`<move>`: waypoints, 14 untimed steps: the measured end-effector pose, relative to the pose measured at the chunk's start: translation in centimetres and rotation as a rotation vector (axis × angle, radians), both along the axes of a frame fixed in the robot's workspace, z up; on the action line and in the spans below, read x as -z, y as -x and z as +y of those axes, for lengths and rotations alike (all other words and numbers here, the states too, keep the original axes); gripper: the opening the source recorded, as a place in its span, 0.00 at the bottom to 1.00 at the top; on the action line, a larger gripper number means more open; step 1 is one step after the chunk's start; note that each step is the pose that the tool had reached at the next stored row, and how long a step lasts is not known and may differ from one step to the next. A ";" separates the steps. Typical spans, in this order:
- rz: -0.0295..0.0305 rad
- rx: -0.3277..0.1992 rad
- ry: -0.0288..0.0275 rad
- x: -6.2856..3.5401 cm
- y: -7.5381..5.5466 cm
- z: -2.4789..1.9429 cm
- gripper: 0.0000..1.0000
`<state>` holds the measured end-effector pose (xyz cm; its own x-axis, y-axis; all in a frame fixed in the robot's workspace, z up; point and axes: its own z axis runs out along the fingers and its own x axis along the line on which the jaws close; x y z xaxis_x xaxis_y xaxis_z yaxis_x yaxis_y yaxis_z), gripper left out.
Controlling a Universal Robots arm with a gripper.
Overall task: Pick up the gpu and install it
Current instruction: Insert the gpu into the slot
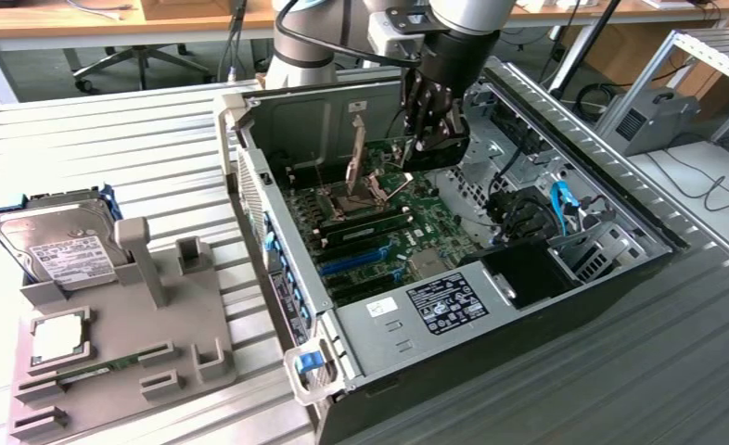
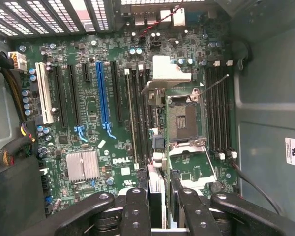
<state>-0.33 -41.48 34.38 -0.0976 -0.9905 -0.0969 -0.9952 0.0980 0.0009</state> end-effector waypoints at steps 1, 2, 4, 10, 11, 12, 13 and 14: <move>0.0000 0.000 0.0001 0.03 0.0 -0.02 0.28; 0.0000 0.000 0.0000 0.05 0.0 -0.03 0.28; 0.0000 0.000 0.0000 0.29 0.0 -0.17 0.28; 0.0000 0.000 0.0000 0.85 0.0 -0.43 0.28; 0.0000 0.000 0.0000 0.88 0.0 -0.45 0.28; 0.0000 0.000 0.0000 0.91 0.0 -0.46 0.28; 0.0000 0.000 0.0000 0.94 0.0 -0.47 0.28; 0.0000 0.000 0.0000 0.97 0.0 -0.49 0.28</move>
<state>-0.33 -41.97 33.41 -0.0976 -0.9905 -0.0969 -0.9952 0.0979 0.0009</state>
